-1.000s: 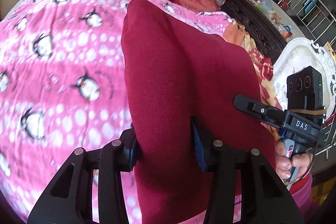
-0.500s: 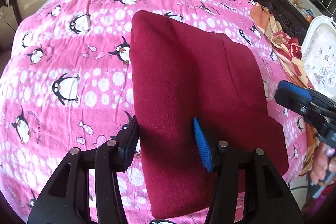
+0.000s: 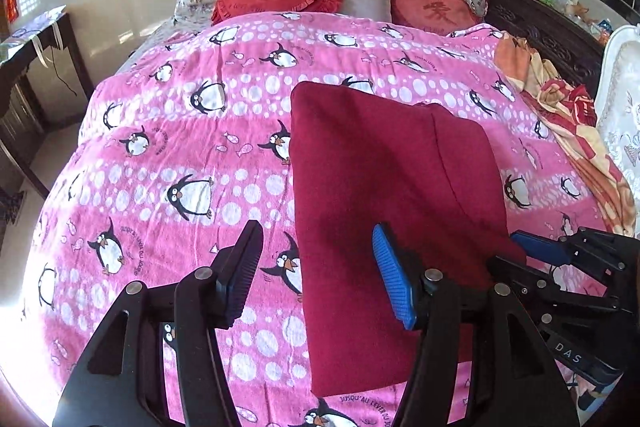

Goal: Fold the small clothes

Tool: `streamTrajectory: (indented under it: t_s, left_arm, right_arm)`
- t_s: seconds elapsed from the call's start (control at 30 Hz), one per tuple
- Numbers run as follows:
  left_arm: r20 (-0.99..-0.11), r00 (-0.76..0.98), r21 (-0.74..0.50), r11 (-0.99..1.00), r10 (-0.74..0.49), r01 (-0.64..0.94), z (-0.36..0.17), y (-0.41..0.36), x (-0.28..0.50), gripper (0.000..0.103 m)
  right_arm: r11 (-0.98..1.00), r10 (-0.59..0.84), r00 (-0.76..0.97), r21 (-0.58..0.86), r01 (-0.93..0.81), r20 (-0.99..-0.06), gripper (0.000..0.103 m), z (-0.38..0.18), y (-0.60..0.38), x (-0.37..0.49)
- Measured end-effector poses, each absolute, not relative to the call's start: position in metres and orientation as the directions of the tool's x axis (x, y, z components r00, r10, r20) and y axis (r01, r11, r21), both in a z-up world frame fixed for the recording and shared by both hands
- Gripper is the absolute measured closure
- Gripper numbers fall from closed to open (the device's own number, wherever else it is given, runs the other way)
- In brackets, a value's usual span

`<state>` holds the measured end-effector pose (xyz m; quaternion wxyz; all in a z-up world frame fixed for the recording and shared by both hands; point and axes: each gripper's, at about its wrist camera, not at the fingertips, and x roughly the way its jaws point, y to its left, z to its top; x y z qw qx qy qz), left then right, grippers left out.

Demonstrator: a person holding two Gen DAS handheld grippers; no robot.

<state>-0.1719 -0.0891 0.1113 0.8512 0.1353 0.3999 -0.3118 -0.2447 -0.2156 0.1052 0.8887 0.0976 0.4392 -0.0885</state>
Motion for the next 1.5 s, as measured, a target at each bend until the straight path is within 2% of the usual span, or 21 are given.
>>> streamTrajectory:
  t_s: [0.07,0.13,0.2,0.23,0.37,0.63,1.5]
  left_arm:
    - [-0.757,0.498,-0.014,0.773,-0.422,0.634,0.116,-0.088,-0.175,0.046]
    - [-0.751,0.496,-0.033,0.775,-0.436,0.631,0.122,-0.085,-0.177,0.046]
    - [-0.742,0.503,-0.043,0.780,-0.444,0.624,0.127,-0.083,-0.179,0.046]
    - [-0.737,0.509,-0.041,0.782,-0.443,0.621,0.129,-0.082,-0.181,0.046]
    - [-0.727,0.525,-0.039,0.790,-0.443,0.612,0.135,-0.082,-0.186,0.046]
    - [-0.708,0.562,-0.018,0.806,-0.428,0.592,0.142,-0.080,-0.192,0.046]
    - [-0.731,0.538,-0.022,0.803,-0.420,0.596,0.130,-0.084,-0.187,0.046]
  right_arm:
    - [0.958,-0.076,0.617,0.115,0.264,-0.783,0.074,0.113,-0.218,-0.249]
    - [0.951,-0.102,0.625,0.109,0.290,-0.774,0.068,0.122,-0.216,-0.252]
    - [0.945,-0.124,0.640,0.106,0.309,-0.758,0.056,0.131,-0.215,-0.256]
    - [0.942,-0.136,0.645,0.103,0.320,-0.752,0.054,0.136,-0.213,-0.257]
    - [0.930,-0.196,0.644,0.068,0.362,-0.739,0.053,0.149,-0.209,-0.256]
    - [0.907,-0.218,0.651,0.096,0.411,-0.727,0.053,0.156,-0.213,-0.259]
    - [0.899,-0.203,0.620,0.106,0.424,-0.758,0.052,0.146,-0.217,-0.252]
